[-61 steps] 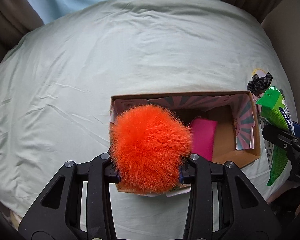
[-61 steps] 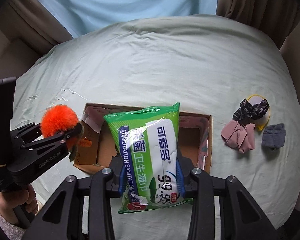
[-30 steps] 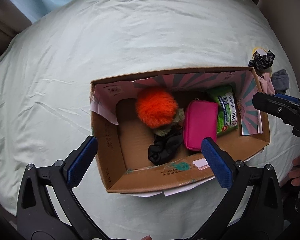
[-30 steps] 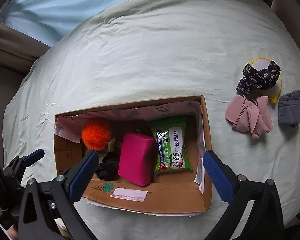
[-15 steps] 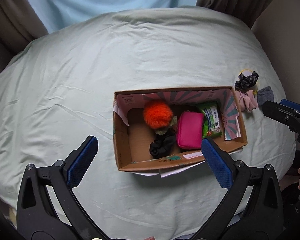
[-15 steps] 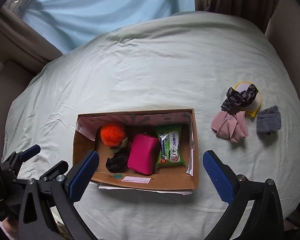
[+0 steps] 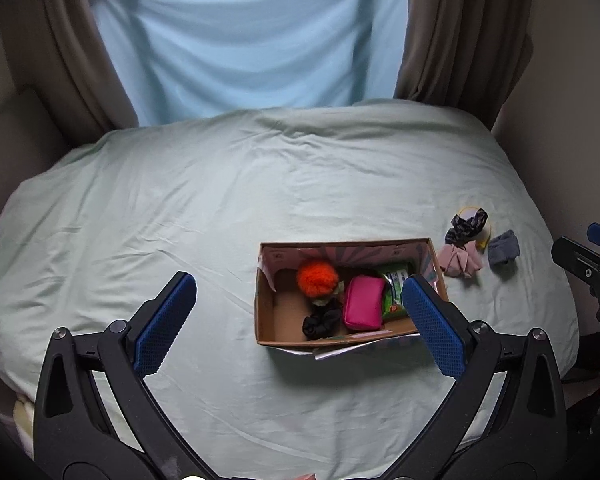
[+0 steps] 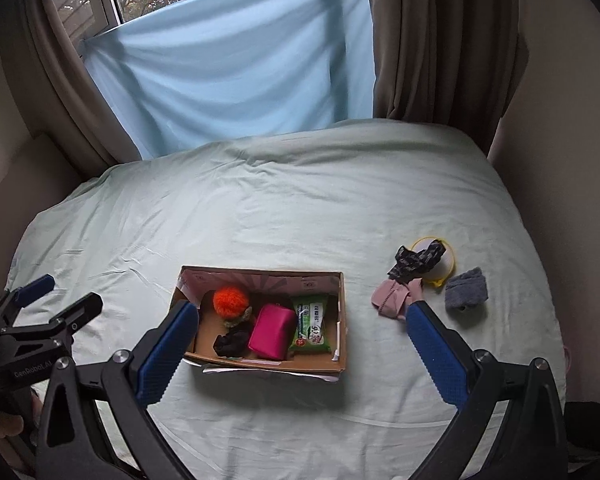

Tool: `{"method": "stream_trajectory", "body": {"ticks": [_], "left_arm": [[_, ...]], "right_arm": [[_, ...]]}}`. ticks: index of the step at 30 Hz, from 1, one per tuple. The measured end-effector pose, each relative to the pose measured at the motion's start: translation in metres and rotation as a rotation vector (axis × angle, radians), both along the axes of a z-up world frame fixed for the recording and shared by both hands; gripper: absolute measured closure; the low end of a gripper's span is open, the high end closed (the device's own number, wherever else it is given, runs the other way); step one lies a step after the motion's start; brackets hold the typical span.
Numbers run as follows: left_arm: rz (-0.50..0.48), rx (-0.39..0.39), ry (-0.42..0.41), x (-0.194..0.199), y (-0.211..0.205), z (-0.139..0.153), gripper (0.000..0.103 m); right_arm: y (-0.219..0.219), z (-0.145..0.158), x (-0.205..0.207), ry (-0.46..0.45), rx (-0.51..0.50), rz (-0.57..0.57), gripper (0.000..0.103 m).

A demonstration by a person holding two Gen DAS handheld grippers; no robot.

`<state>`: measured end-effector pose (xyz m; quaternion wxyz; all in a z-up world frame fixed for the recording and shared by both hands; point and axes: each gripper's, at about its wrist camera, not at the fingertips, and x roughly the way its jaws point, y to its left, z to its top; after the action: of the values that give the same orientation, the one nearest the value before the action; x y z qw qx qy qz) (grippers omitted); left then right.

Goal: Organize soft objects
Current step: 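Withdraw both tools from the box and move toward the pink cloth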

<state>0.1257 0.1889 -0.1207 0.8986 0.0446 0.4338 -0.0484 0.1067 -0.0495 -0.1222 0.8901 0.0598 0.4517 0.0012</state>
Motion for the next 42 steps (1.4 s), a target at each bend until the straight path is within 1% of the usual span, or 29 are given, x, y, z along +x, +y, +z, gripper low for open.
{"method": "stream_trajectory", "body": {"ticks": [2, 3, 7, 11, 16, 23, 27, 34, 37, 42], "left_arm": [[0.006, -0.015, -0.021, -0.01, -0.001, 0.011, 0.0], [0.006, -0.029, -0.028, -0.014, -0.001, 0.015, 0.0], [0.012, -0.048, -0.051, -0.032, -0.008, 0.027, 0.0], [0.021, -0.064, -0.065, -0.043, -0.023, 0.03, 0.0], [0.029, -0.073, -0.077, -0.048, -0.059, 0.035, 0.0], [0.014, -0.091, -0.09, -0.04, -0.13, 0.037, 0.0], [0.001, -0.097, -0.074, -0.029, -0.175, 0.029, 0.0], [-0.041, -0.092, -0.038, 0.003, -0.244, 0.003, 0.0], [-0.068, -0.091, -0.014, 0.024, -0.266, -0.014, 0.0], [-0.133, -0.07, 0.034, 0.066, -0.301, -0.051, 0.0]], "right_arm": [[-0.003, 0.011, -0.011, -0.025, -0.052, -0.009, 0.0], [-0.006, 0.014, -0.017, -0.036, -0.057, -0.009, 0.0], [-0.021, 0.027, -0.041, -0.088, -0.041, -0.026, 0.0], [-0.042, 0.033, -0.058, -0.122, -0.031, -0.048, 0.0], [-0.076, 0.033, -0.069, -0.137, -0.027, -0.06, 0.0], [-0.141, 0.033, -0.069, -0.142, -0.017, -0.082, 0.0], [-0.179, 0.028, -0.063, -0.14, -0.006, -0.09, 0.0], [-0.222, 0.008, -0.036, -0.113, 0.001, -0.079, 0.0], [-0.238, -0.008, -0.021, -0.093, 0.014, -0.081, 0.0], [-0.261, -0.045, 0.007, -0.049, 0.027, -0.095, 0.0]]}}
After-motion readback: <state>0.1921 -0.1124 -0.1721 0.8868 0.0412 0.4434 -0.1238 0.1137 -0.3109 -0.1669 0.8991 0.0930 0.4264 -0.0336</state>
